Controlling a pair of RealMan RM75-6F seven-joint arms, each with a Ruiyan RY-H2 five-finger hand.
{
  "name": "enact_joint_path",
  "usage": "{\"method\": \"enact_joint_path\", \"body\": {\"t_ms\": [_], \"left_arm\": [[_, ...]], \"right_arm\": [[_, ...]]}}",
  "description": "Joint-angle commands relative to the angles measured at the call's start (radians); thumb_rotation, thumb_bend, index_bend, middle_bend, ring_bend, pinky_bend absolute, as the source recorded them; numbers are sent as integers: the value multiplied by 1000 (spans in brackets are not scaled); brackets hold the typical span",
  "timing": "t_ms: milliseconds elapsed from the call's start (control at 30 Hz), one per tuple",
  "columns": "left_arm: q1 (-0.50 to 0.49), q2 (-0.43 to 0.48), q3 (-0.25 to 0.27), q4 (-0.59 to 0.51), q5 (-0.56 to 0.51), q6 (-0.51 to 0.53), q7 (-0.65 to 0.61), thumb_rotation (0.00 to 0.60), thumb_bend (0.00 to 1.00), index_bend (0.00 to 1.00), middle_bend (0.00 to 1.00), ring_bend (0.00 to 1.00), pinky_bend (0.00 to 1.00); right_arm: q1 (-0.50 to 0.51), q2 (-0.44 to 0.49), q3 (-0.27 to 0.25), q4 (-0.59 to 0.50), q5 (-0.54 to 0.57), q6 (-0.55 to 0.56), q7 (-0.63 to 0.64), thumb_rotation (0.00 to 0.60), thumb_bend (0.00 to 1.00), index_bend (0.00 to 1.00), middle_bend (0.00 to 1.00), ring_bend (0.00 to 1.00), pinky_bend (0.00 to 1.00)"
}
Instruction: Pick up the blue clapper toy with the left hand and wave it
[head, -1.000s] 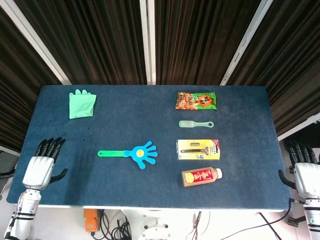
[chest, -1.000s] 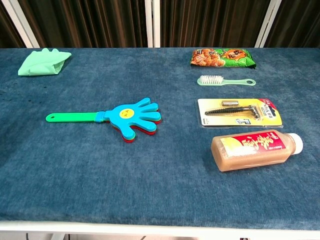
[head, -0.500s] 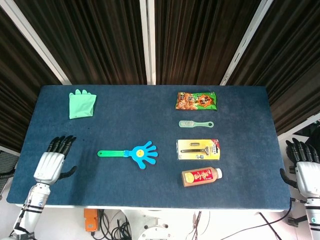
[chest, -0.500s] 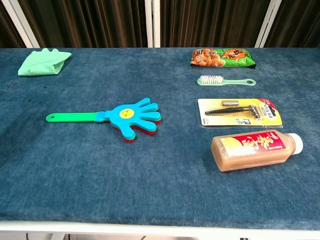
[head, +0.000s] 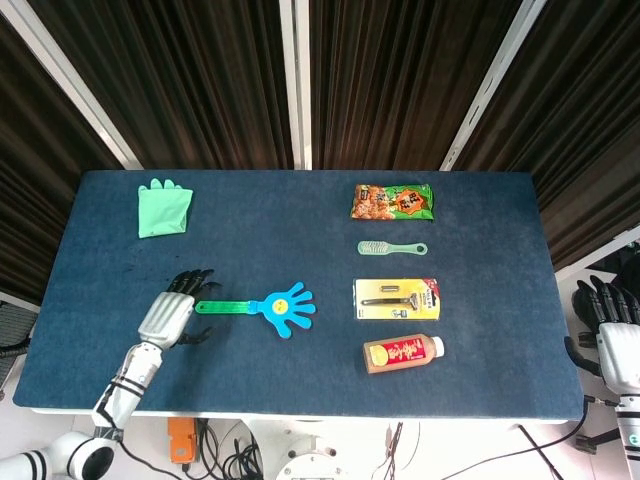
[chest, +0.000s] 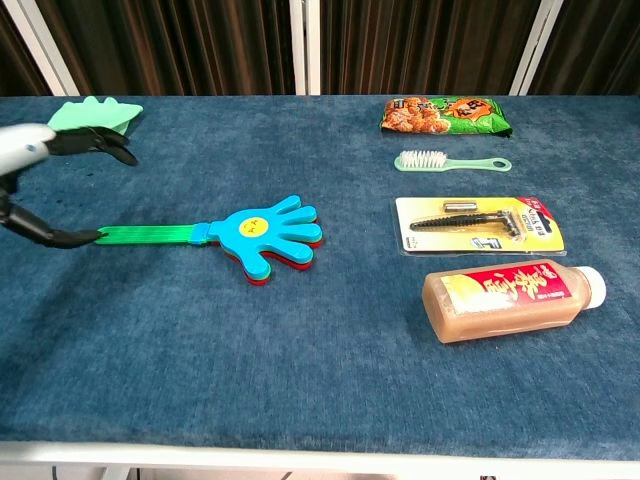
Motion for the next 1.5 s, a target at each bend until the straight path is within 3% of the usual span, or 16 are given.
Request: {"method": "enact_joint_path", "body": {"t_ms": [33,533,1000,1500], "left_arm": [[-37,-37,-12,40,-18,-41,-20,600,256,205,41,0,0],[-113,-123,-17,184,-66,-133,-92,600,259,249,41,0,0],[-159,-175,-24,235,-106,-191,-128,600,264,297,41,0,0],[-206,-205,-48,271,-142,-233,-159,600,361,373,42,0,0]], "right_arm": [[1,0,1,2,4,-3,1,600,275,0,0,0,0],[7,-4,8,18,28,-23,5,600,275,0,0,0,0],[6,0,8,24,25,-21,17,600,275,0,0,0,0],[5,6,9,34,41,-35,30,600,275,0,0,0,0]]}}
